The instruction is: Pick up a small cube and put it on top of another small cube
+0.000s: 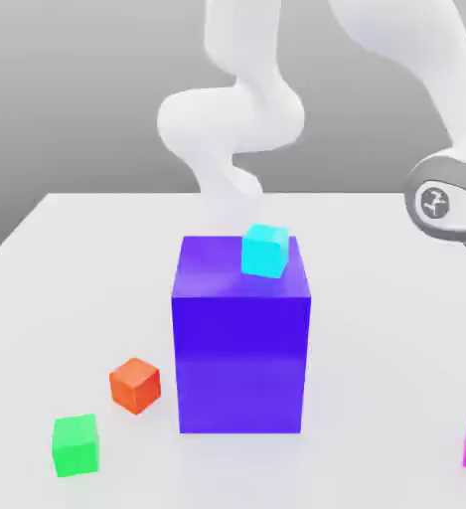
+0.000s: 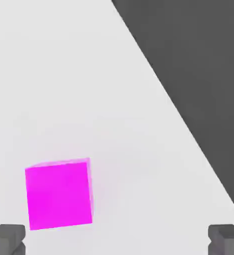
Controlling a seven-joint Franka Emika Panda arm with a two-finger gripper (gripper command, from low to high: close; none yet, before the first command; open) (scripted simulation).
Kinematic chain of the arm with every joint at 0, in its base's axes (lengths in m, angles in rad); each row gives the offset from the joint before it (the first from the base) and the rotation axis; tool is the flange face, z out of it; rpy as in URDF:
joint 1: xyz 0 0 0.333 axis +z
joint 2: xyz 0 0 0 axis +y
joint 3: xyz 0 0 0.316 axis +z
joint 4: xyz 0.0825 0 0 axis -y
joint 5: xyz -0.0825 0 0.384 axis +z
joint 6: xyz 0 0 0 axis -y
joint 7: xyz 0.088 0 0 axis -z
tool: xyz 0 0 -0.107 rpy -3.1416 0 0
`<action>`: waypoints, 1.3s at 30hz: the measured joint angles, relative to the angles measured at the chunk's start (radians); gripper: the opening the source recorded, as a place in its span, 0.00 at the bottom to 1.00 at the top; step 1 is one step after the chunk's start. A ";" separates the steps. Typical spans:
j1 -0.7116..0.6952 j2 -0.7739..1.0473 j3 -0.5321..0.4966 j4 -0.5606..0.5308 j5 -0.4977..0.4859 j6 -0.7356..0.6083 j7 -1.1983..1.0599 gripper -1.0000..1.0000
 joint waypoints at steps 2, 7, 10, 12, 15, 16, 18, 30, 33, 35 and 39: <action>0.026 0.073 -0.026 0.015 -0.032 0.049 0.018 0.50; 0.052 0.139 -0.057 0.030 -0.061 0.097 0.039 0.00; 0.058 0.153 -0.064 0.034 -0.068 0.108 0.043 0.00; 0.045 0.119 -0.047 0.025 -0.051 0.082 0.031 0.00; 0.013 0.022 -0.006 0.001 -0.001 0.009 -0.007 0.00; -0.011 -0.005 -0.013 -0.010 0.015 -0.005 -0.023 0.00; -0.076 -0.040 -0.049 -0.036 0.037 -0.014 -0.057 0.00; -0.436 -0.235 -0.280 -0.213 0.180 -0.017 -0.260 0.00; -0.528 -0.246 -0.349 -0.243 0.227 0.006 -0.324 0.00; -0.602 -0.185 -0.382 -0.238 0.275 0.064 -0.379 0.00; -0.632 -0.144 -0.384 -0.234 0.297 0.100 -0.402 1.00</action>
